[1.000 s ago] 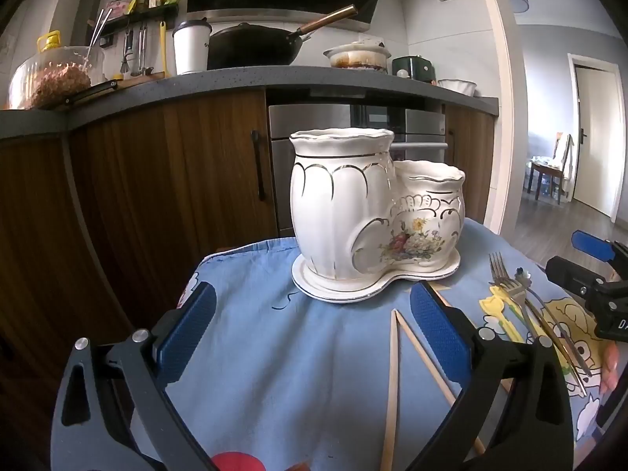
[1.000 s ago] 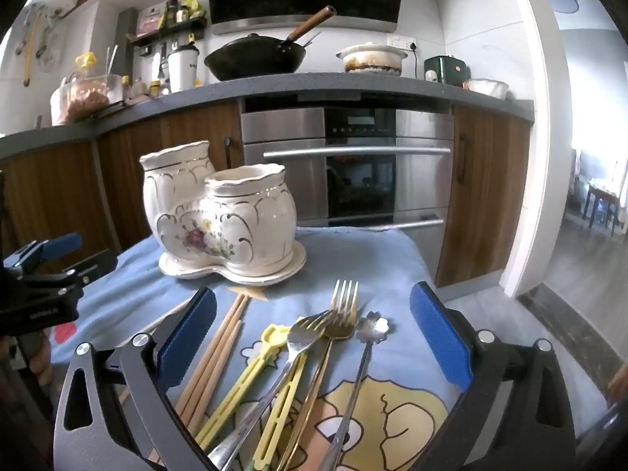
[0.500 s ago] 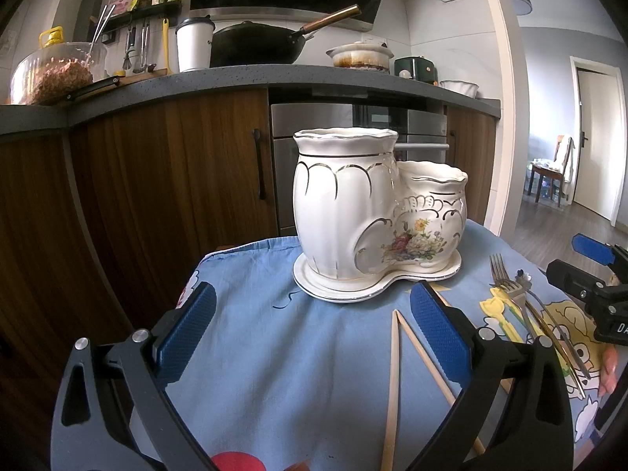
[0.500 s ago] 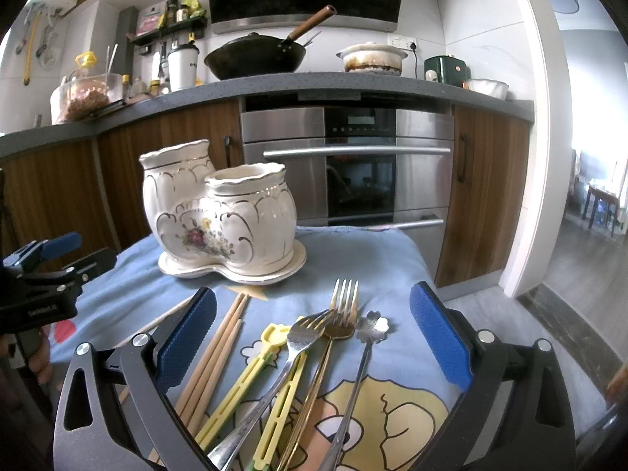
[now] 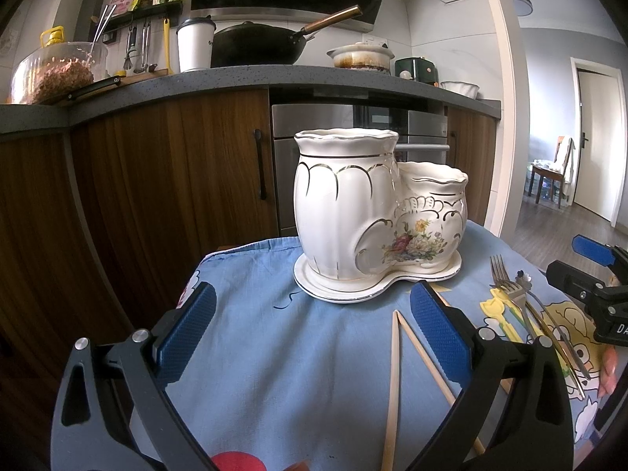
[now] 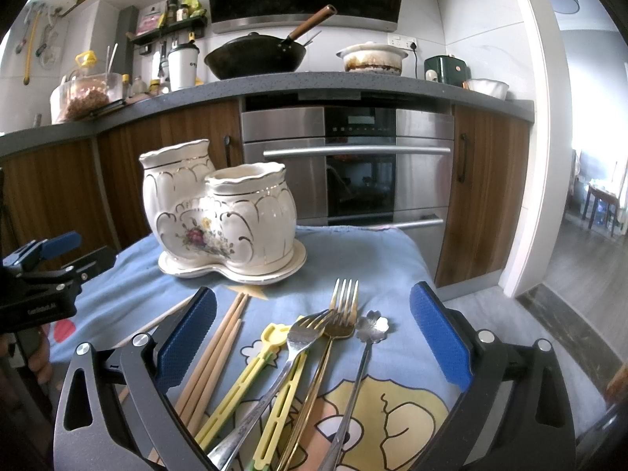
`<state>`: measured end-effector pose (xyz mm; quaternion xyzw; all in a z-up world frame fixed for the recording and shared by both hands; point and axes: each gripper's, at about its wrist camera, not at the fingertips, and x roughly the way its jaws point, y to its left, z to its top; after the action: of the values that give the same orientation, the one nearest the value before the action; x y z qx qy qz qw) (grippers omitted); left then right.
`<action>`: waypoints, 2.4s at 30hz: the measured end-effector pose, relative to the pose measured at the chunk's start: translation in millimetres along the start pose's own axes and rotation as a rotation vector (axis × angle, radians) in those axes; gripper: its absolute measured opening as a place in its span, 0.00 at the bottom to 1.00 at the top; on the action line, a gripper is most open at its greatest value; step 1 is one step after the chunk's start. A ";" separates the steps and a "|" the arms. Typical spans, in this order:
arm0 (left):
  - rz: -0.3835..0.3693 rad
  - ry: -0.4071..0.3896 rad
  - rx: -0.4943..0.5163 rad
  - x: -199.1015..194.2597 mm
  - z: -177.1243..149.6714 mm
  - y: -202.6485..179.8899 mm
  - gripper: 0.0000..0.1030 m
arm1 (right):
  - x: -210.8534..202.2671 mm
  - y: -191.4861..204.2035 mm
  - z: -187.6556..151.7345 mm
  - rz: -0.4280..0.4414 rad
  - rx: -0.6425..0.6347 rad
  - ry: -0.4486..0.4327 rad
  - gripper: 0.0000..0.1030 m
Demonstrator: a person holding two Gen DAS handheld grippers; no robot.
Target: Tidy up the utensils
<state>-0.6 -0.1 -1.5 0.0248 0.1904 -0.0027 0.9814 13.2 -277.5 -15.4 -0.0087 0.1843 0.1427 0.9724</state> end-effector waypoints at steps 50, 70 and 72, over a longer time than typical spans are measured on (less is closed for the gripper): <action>-0.026 0.004 0.000 4.5 1.5 0.5 0.95 | -2.5 1.0 1.6 -0.001 -0.001 0.002 0.95; -0.072 0.121 0.022 21.7 -4.4 -7.2 0.95 | 13.8 -30.3 -5.2 -0.083 0.040 0.258 0.72; -0.090 0.116 0.026 19.8 -3.5 -4.8 0.95 | 18.1 -35.2 -6.4 -0.070 0.059 0.298 0.61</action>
<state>16.4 -4.6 -12.4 0.0289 0.2478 -0.0478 0.9672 37.0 -306.6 -29.2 -0.0075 0.3304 0.1006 0.9384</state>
